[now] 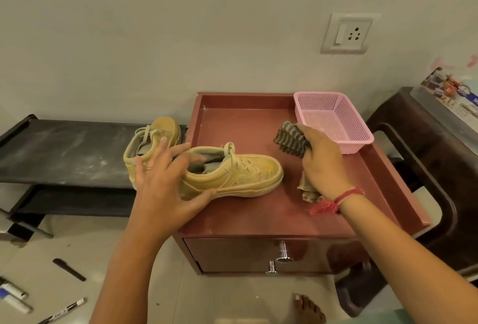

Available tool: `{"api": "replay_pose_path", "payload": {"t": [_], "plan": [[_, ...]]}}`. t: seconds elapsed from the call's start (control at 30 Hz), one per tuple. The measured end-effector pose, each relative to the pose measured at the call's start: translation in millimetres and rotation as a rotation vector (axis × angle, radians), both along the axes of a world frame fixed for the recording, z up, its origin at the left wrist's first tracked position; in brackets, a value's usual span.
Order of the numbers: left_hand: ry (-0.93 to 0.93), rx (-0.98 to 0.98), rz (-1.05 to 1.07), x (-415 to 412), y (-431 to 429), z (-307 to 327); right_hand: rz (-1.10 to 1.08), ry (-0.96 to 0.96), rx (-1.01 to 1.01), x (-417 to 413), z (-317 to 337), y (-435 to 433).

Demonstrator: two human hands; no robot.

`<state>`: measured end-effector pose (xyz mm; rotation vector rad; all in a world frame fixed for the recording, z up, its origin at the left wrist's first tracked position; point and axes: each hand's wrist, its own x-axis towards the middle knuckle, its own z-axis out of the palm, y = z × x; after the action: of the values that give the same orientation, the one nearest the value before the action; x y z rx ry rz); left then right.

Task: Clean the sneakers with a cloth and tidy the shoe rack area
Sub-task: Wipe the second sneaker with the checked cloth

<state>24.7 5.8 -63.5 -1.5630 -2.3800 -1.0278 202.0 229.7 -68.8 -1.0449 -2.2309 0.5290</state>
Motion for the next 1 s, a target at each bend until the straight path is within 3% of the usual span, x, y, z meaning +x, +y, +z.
{"api": "replay_pose_path", "payload": {"t": [0.17,0.3,0.4,0.67,0.8,0.9,1.0], "plan": [[-0.195,0.028,0.415,7,0,6,0.195,-0.029,-0.098,-22,-6,-43],[-0.478,-0.328,0.617,9,-4,9,0.275,-0.117,-0.031,-34,-19,-74],[-0.469,-0.432,0.603,10,-5,4,0.265,-0.149,-0.017,-32,-20,-74],[-0.681,0.016,0.548,15,5,-2,0.312,-0.044,-0.134,-26,-18,-67],[-0.758,0.097,0.51,25,5,0,0.334,0.033,-0.234,-23,-16,-66],[-0.675,0.183,0.464,25,3,1,0.296,0.106,-0.335,-21,-13,-57],[-0.477,0.25,0.397,30,8,14,0.163,0.334,-0.474,-16,9,-36]]}}
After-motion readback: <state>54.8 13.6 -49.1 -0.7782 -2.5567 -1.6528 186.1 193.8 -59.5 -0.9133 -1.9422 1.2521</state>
